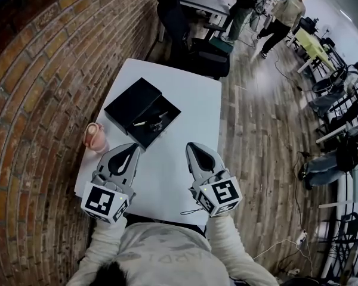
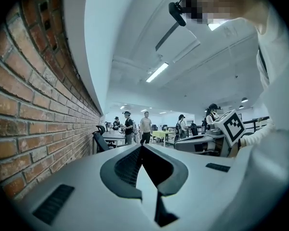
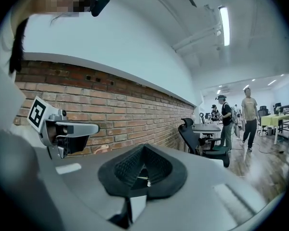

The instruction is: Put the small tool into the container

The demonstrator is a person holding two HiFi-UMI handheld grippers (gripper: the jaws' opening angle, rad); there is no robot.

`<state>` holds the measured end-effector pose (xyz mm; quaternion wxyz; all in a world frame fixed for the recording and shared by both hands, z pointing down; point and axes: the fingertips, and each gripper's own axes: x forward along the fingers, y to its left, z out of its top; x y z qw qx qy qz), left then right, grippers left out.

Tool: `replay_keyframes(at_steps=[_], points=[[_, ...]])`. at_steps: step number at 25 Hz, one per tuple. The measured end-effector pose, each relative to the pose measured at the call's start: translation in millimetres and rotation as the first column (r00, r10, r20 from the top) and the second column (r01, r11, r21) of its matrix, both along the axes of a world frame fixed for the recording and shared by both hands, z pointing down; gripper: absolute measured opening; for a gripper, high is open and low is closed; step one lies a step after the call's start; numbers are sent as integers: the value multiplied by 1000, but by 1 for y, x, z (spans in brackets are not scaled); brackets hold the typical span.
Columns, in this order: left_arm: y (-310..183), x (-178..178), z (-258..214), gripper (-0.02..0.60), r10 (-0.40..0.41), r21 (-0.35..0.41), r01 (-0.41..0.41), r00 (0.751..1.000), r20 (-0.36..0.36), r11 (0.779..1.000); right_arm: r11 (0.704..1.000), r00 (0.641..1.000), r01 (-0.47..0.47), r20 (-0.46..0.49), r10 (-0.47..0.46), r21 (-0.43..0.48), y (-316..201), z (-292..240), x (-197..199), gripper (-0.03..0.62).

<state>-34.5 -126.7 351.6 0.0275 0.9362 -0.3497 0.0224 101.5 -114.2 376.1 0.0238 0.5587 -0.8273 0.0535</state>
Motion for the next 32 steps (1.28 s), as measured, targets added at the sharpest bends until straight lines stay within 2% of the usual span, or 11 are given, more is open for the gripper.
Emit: replay_keyframes(at_steps=[20, 32], points=[[12, 18, -20, 3, 31, 43, -29, 999, -25, 999, 994, 997, -80, -2, 81, 77, 33, -34, 18, 11], [15, 26, -23, 3, 42, 45, -41, 999, -33, 998, 991, 996, -95, 12, 94, 99, 41, -43, 26, 11]])
